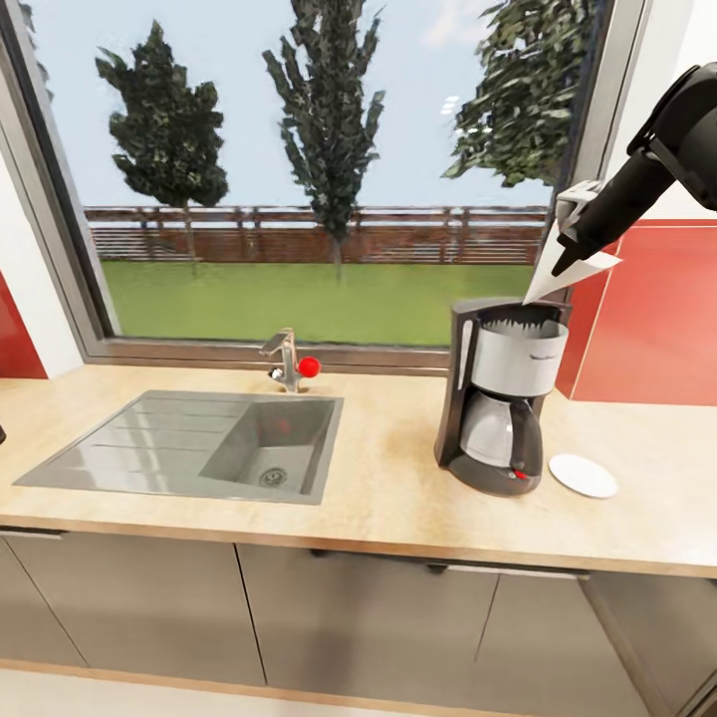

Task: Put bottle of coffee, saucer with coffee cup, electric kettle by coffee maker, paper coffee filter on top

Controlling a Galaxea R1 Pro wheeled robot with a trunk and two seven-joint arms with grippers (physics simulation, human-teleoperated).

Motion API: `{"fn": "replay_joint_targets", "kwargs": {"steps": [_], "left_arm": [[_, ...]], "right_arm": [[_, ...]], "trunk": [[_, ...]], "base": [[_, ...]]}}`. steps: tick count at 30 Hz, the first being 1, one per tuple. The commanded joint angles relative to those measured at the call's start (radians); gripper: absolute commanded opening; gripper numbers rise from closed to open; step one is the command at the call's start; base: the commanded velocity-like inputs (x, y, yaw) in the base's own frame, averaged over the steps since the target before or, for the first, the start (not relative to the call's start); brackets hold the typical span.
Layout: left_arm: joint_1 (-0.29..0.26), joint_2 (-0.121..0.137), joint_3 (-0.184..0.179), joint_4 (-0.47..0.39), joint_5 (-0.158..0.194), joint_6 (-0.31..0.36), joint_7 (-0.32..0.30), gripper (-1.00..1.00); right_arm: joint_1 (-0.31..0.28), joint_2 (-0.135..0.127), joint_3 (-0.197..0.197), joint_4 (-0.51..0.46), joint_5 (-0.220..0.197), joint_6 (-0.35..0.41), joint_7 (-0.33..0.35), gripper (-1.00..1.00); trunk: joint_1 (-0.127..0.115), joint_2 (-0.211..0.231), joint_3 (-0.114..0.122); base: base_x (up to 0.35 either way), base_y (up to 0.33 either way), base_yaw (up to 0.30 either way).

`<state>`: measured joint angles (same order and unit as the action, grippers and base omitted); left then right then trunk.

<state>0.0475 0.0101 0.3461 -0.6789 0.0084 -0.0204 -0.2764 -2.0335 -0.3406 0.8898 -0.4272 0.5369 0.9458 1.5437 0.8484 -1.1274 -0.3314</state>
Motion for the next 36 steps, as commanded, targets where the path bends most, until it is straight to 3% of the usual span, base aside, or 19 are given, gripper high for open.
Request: {"fn": "replay_joint_targets", "kwargs": {"steps": [1, 3, 5, 12, 19, 30, 36], "left_arm": [[0.000, 0.000, 0.003, -0.001, 0.001, -0.001, -0.006, 1.00], [0.000, 0.000, 0.003, -0.001, 0.001, -0.001, -0.006, 1.00], [0.000, 0.000, 0.005, -0.001, 0.001, -0.001, -0.006, 1.00], [0.000, -0.001, 0.045, 0.000, 0.001, -0.001, -0.007, 1.00], [0.000, -0.001, 0.051, 0.001, 0.001, -0.001, -0.007, 1.00], [0.000, -0.001, 0.051, 0.001, 0.001, -0.001, -0.007, 1.00], [0.000, -0.001, 0.051, 0.001, 0.001, -0.001, -0.007, 1.00]], "right_arm": [[-0.001, 0.001, 0.001, -0.002, 0.009, 0.013, 0.009, -1.00], [-0.001, 0.003, 0.006, -0.002, 0.009, 0.013, 0.009, -1.00], [-0.001, 0.005, 0.036, -0.002, 0.010, 0.013, 0.009, -1.00], [-0.001, 0.006, 0.058, -0.001, 0.011, 0.013, 0.009, -1.00], [-0.001, 0.009, 0.076, -0.001, 0.011, 0.016, 0.009, -1.00], [-0.001, 0.023, 0.080, -0.001, 0.013, 0.017, 0.007, -1.00], [-0.001, 0.029, 0.080, -0.001, 0.056, 0.019, 0.007, -1.00]], "trunk": [[0.000, -0.001, -0.001], [0.000, -0.001, -0.001], [0.000, -0.001, -0.001], [0.000, -0.001, -0.001], [0.000, -0.001, -0.001], [0.000, -0.001, -0.001], [0.000, -0.001, -0.001]], "base": [[0.052, 0.023, 0.000], [0.027, 0.012, 0.000], [0.007, 0.003, 0.000], [0.002, 0.001, 0.000], [0.000, 0.000, 0.000], [0.000, 0.000, 0.000], [0.000, 0.000, 0.000]]}}
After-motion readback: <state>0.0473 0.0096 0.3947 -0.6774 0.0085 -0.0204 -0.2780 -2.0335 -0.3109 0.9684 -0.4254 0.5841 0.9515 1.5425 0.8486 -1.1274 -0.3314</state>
